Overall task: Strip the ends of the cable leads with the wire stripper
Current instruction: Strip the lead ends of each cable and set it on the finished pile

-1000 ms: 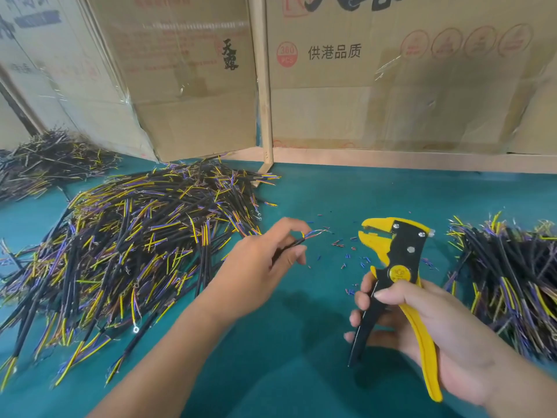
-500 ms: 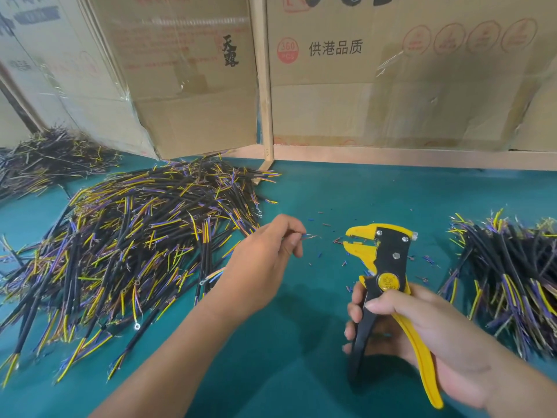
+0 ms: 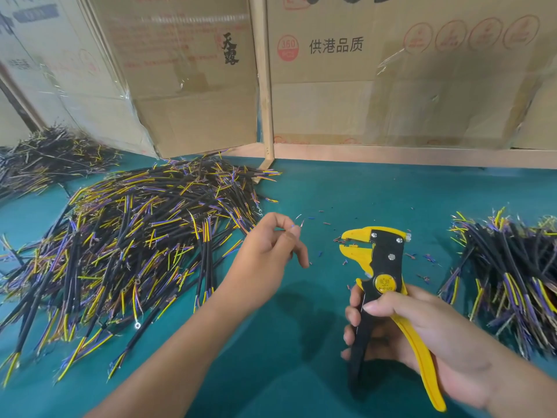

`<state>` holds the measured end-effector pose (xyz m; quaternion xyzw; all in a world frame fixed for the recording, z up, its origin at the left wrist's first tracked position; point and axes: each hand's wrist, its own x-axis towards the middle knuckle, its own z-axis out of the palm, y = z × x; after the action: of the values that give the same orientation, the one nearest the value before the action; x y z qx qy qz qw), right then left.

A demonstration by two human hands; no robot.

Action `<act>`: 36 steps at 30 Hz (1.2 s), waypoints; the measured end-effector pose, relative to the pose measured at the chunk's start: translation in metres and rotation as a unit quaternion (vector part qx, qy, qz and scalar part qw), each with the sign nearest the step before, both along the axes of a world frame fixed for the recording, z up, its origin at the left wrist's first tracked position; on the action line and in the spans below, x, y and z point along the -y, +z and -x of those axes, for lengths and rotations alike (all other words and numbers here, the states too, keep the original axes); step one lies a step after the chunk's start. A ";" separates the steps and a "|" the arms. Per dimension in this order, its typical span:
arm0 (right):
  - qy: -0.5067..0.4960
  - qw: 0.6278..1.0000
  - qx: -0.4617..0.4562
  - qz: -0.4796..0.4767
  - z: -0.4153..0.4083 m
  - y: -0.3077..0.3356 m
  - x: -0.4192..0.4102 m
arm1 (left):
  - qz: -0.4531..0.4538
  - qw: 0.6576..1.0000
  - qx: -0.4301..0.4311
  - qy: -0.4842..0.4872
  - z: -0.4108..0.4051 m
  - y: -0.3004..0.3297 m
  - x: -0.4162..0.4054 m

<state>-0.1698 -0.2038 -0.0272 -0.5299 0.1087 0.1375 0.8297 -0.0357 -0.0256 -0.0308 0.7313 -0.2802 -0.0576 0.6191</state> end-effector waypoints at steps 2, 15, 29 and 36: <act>0.001 1.000 -0.002 -0.001 0.000 0.000 0.000 | 0.025 0.999 -0.039 0.009 0.002 0.001 0.003; 0.040 0.998 -0.003 -0.051 -0.002 -0.002 0.003 | -0.004 1.000 -0.027 0.007 0.006 -0.004 0.008; 0.111 0.991 0.018 -0.067 -0.002 -0.006 0.009 | -0.103 0.984 0.128 -0.069 0.012 -0.003 0.001; 0.108 0.992 0.013 -0.065 -0.002 -0.007 0.007 | -0.120 0.977 0.163 -0.068 0.015 -0.002 0.000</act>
<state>-0.1676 -0.2103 -0.0342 -0.4850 0.0307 0.2265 0.8441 -0.0505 -0.0254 -0.0327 0.7790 -0.4172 -0.0126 0.4678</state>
